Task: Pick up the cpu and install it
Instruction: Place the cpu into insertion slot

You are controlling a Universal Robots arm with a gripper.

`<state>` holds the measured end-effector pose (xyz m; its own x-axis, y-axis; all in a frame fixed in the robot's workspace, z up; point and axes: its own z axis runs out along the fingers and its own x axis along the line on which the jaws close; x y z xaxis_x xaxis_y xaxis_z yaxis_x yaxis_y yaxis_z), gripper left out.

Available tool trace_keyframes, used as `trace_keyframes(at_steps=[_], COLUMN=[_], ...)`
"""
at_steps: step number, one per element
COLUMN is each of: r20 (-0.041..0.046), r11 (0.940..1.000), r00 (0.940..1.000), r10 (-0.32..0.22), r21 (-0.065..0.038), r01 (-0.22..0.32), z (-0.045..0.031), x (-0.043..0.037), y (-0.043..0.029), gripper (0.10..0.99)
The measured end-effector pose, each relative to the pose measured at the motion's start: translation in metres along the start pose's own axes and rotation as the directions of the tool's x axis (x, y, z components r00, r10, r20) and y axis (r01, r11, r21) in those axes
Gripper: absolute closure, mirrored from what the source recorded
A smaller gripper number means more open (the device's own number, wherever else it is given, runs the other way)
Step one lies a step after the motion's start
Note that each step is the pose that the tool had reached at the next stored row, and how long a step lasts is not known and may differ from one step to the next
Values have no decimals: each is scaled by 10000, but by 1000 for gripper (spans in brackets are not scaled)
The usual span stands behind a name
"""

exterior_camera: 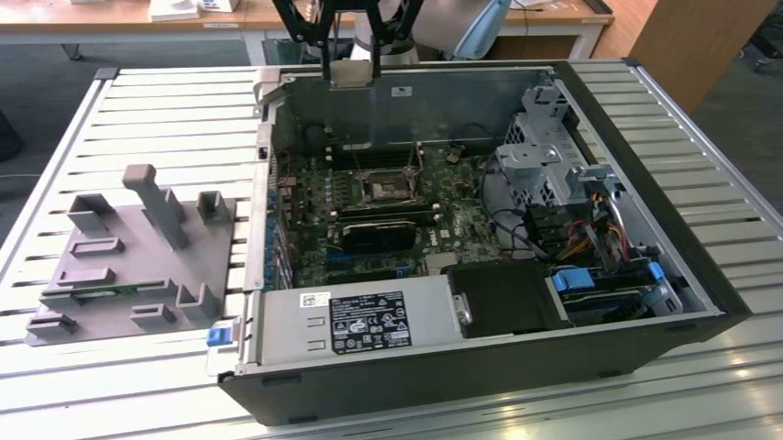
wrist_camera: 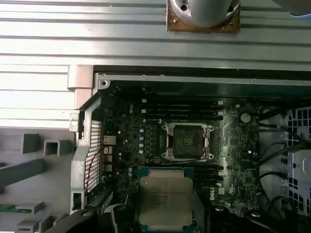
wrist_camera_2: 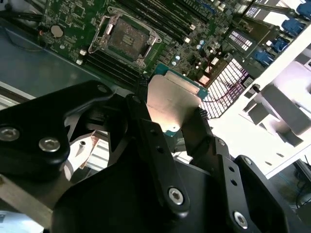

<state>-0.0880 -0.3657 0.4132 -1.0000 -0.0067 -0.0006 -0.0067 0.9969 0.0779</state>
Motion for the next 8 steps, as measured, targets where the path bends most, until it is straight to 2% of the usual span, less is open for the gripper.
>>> trace_keyframes(at_steps=[4,8], r20=[19,56], r11=[9997,9973], r00=[9997,9973], r10=[236,730], r21=[1,-1], r01=[-236,-730], z=[1,2], x=[-1,-1], y=[0,0], gripper=[553,553])
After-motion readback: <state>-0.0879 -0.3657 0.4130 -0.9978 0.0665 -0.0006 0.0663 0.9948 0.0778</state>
